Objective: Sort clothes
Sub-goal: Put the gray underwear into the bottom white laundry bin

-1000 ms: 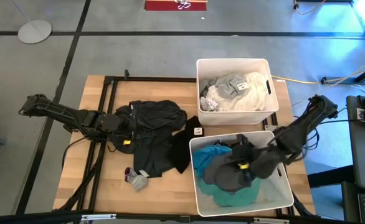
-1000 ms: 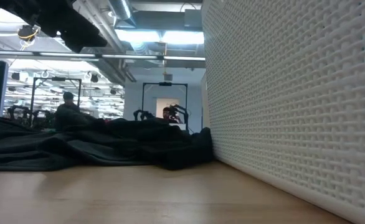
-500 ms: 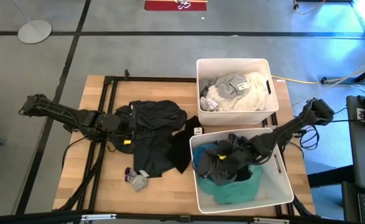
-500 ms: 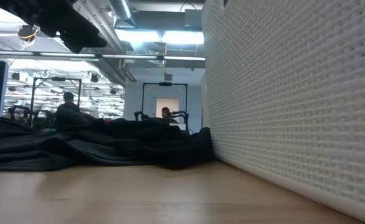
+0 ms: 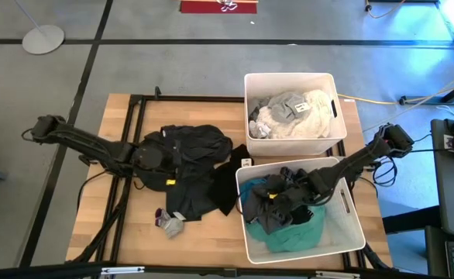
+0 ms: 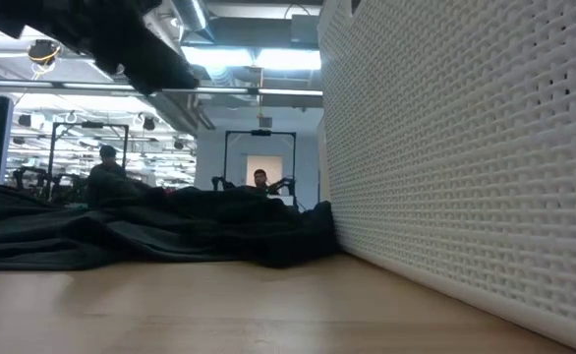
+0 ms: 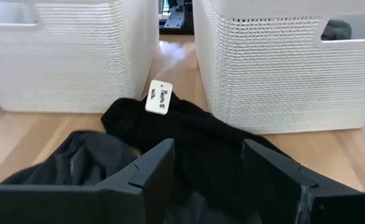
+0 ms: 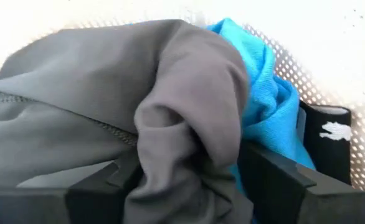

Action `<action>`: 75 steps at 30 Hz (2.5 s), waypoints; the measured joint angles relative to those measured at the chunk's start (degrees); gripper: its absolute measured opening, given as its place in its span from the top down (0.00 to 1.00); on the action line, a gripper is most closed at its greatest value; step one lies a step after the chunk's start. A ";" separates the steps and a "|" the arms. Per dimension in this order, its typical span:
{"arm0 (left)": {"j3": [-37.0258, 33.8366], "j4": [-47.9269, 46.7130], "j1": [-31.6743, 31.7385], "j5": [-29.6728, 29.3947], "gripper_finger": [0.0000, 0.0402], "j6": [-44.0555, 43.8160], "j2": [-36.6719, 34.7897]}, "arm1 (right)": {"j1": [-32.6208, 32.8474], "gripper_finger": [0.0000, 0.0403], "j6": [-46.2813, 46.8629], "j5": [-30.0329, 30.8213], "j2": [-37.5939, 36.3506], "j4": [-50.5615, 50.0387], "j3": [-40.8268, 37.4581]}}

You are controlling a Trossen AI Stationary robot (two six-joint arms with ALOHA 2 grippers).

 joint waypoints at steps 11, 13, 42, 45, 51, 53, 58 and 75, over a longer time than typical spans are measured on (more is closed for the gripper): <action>0.00 28.27 2.10 -0.10 0.56 2.32 26.47 | 0.02 0.45 -0.63 2.21 0.02 0.30 0.00; 0.47 31.13 3.46 -0.13 0.56 0.90 30.69 | 0.02 0.45 -0.71 2.49 0.02 0.30 0.00; 18.79 34.57 8.66 7.93 0.67 2.43 63.61 | 0.02 0.45 -1.54 8.33 0.02 0.50 0.00; 18.80 33.41 8.69 7.82 0.84 2.47 63.66 | 0.02 0.45 -1.53 8.34 0.02 0.52 0.00; 18.78 28.33 8.29 7.85 0.97 2.36 62.05 | 0.02 0.45 -1.53 8.34 0.02 0.66 0.00; 18.76 24.42 7.92 7.92 0.98 2.27 60.13 | 0.02 0.45 -1.53 8.34 0.02 0.89 0.00; 18.36 13.99 6.38 7.85 0.99 2.77 53.72 | 0.02 0.45 -2.20 8.08 0.02 0.98 0.00; 17.62 -6.46 0.58 4.64 0.99 6.94 30.17 | 0.02 0.45 -4.82 -3.24 -0.22 -11.61 14.09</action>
